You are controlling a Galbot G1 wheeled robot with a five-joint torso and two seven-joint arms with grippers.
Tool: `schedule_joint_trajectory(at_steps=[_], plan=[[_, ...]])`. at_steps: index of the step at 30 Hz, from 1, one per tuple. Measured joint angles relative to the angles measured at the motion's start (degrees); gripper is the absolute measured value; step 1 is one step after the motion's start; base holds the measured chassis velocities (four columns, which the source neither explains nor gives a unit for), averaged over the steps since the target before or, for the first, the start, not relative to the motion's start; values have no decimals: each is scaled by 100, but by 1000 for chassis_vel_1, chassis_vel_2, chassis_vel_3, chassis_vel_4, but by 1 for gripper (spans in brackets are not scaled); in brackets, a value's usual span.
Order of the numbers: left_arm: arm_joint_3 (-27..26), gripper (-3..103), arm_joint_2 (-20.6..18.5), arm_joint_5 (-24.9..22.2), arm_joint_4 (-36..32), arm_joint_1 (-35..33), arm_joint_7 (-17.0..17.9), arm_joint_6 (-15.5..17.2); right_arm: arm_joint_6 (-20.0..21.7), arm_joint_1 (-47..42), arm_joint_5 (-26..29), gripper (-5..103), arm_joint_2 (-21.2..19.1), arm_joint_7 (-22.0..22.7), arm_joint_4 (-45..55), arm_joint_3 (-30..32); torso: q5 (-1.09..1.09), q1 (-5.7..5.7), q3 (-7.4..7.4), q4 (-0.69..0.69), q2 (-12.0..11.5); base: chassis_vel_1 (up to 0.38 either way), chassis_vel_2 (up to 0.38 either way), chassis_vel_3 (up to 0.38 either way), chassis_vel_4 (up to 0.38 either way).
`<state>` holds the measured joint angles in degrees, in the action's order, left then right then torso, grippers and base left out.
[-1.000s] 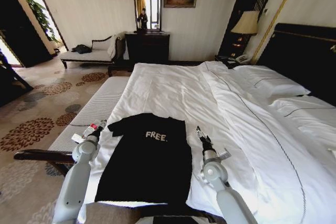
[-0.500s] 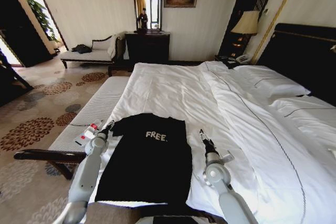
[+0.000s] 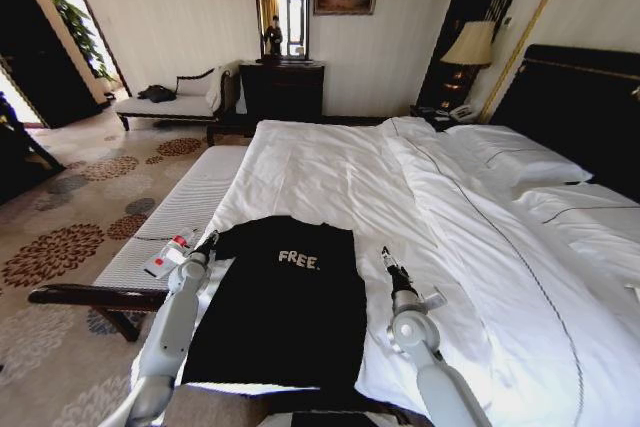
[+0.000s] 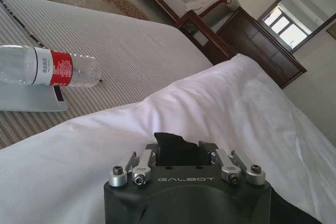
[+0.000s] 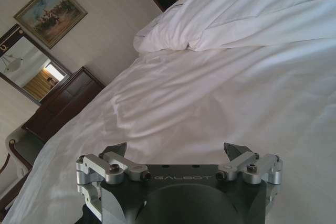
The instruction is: Fold the clothes on the bed.
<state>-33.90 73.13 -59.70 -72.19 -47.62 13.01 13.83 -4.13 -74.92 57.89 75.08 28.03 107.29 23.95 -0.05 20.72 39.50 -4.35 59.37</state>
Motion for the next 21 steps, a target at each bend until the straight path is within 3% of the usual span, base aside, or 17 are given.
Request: schedule_joint_trajectory(at_steps=[4, 8, 10, 13, 21], plan=[[-3, 32, -17, -18, -94, -44, 4, 6, 1, -3, -2, 100, 2, 8, 4, -9, 0, 0, 0, 2, 0, 0, 0, 0, 0], [-52, 10, -53, -60, -339, -164, 40, 9, 1, -28, -14, 100, -1, 21, 6, -14, 1, 0, 0, 2, 0, 0, 0, 0, 0], [-58, 10, -65, -72, -383, -184, 44, 9, 1, -28, -15, 100, -3, 21, 7, -13, 1, 0, 0, 2, 0, 0, 0, 0, 0], [-59, 1, -176, -127, -610, -292, 51, 10, -4, -29, -16, 100, -16, 35, 8, -3, 2, 0, 0, 3, 0, 0, 0, 0, 0], [339, 0, -359, -173, -1125, -401, 55, 16, -20, -28, -18, 100, -28, 76, -21, -3, 2, 0, 0, 3, 0, 0, 0, 0, 0]])
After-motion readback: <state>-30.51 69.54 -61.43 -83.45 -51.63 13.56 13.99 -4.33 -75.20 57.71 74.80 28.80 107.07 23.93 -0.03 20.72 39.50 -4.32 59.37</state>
